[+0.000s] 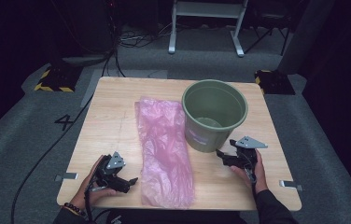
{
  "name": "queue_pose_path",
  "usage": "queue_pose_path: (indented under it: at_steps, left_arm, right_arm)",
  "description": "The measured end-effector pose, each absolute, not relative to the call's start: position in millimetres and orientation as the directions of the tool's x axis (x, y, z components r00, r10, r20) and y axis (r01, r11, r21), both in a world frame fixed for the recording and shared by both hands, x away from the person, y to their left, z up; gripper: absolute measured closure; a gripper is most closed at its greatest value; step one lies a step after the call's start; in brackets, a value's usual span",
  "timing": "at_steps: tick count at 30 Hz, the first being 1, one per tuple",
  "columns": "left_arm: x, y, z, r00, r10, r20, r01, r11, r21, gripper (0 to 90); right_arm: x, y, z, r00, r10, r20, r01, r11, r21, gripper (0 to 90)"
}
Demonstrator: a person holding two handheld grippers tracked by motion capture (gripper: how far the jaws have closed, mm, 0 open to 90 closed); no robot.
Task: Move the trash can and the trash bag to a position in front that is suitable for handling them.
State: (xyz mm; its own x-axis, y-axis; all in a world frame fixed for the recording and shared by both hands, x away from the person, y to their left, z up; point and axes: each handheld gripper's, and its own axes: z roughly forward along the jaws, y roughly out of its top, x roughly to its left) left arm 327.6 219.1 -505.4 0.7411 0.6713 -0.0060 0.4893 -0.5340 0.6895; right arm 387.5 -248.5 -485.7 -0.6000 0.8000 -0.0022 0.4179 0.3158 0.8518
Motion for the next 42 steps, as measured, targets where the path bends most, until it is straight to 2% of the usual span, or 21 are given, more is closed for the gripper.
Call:
queue_pose_path:
  at_steps: [7,13,22,31,42]
  left_arm:
    - [328,217,-506,0.745,0.667,-0.007,0.487,-0.537,0.689,0.2]
    - [329,212,-505,0.747,0.665,-0.007,0.487,-0.539,0.687,0.1]
    - [330,209,-506,0.747,0.665,-0.008,0.487,-0.539,0.687,0.1]
    - [332,208,-506,0.752,0.659,-0.009,0.484,-0.543,0.687,0.0]
    - [334,208,-505,0.760,0.650,-0.009,0.478,-0.549,0.686,0.0]
  right_arm:
    - [355,-241,-471,-0.715,0.699,-0.001,0.373,0.384,0.845,21.9]
    - [328,-219,-465,-0.803,0.593,0.058,0.351,0.392,0.850,24.7]
    - [309,-180,-473,-0.876,0.473,0.090,0.327,0.448,0.832,24.7]
    - [303,-159,-485,-0.900,0.428,0.085,0.315,0.503,0.805,27.1]
    - [306,-152,-500,-0.902,0.430,0.042,0.312,0.581,0.752,69.7]
